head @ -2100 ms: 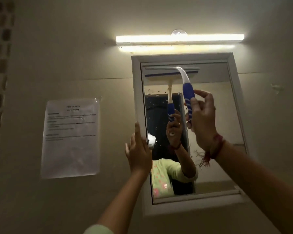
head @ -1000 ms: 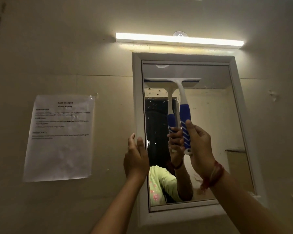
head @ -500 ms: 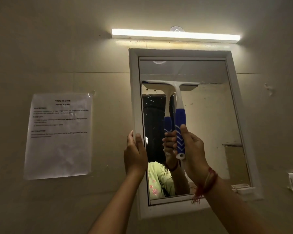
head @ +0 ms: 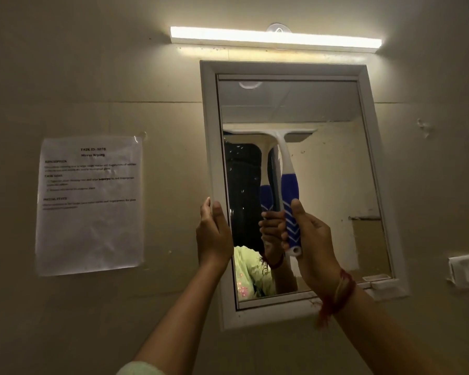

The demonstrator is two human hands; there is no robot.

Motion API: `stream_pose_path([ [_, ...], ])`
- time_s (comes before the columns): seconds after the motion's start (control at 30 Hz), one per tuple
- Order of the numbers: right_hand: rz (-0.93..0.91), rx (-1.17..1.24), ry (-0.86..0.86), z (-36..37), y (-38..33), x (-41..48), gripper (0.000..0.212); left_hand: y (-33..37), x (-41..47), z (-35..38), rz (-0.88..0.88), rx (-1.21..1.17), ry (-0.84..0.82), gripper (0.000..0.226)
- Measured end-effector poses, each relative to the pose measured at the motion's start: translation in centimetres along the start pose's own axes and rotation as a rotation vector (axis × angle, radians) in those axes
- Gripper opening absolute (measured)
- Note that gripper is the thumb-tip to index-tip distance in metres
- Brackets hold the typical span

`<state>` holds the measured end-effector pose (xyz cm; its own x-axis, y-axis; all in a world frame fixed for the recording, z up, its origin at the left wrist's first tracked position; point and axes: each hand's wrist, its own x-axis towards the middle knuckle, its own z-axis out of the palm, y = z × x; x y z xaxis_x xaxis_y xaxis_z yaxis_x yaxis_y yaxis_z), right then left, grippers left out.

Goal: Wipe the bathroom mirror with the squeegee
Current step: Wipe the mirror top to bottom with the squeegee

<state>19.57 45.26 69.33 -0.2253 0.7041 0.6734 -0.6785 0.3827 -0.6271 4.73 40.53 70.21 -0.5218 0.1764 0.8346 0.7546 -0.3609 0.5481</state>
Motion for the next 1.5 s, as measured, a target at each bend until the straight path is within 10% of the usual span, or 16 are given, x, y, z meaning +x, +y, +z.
stream_pose_path([
  [1.5, 0.097, 0.016, -0.019, -1.5, 2.0, -3.0, 0.039, -0.2, 0.0, 0.0, -0.033, 0.013, 0.043, 0.046],
])
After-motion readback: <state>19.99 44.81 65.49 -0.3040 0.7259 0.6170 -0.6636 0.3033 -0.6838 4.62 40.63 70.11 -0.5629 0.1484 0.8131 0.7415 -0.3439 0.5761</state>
